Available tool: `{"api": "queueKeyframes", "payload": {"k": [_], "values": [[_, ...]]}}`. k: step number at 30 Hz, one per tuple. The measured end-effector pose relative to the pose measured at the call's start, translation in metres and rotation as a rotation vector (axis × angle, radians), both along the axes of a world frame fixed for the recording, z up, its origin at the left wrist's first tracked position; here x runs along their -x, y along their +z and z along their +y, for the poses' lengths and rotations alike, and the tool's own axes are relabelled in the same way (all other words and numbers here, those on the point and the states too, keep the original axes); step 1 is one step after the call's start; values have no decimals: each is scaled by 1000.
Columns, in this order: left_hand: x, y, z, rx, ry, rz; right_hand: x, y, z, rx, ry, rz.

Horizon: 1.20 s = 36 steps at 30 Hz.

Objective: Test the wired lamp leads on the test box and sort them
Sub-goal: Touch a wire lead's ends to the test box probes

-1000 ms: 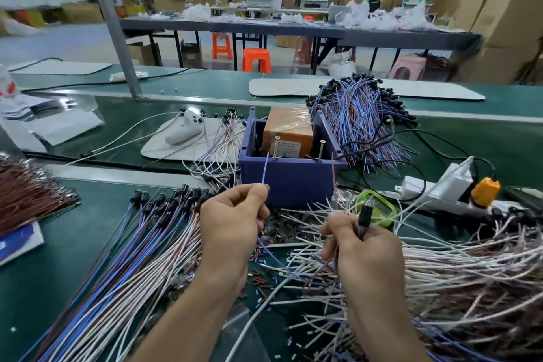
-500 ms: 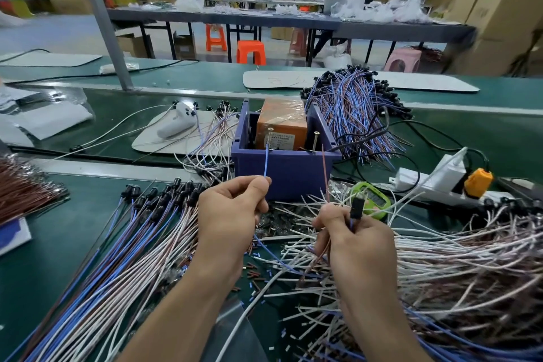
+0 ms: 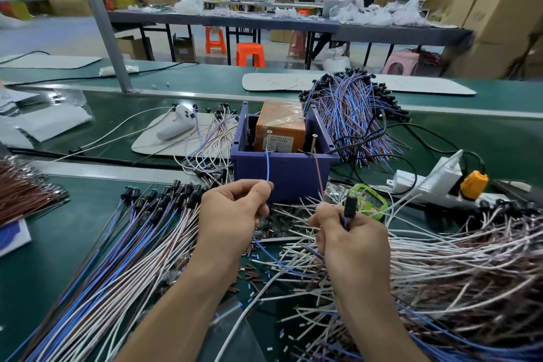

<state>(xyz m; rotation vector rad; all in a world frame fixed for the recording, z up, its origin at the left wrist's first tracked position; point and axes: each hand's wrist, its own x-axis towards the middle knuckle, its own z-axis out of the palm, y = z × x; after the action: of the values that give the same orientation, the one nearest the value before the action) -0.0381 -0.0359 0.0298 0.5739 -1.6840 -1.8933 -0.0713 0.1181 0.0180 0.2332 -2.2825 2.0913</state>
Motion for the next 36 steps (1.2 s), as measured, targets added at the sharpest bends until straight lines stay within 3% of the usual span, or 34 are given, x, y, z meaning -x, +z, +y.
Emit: {"api": "queueKeyframes", "payload": {"k": [15,36], "values": [[-2,4,2,-31,-18,8,2,-1,5,134,-8,-104],[-3,4,0,29,-62,-5,3,-1,2,92,14,-81]]}}
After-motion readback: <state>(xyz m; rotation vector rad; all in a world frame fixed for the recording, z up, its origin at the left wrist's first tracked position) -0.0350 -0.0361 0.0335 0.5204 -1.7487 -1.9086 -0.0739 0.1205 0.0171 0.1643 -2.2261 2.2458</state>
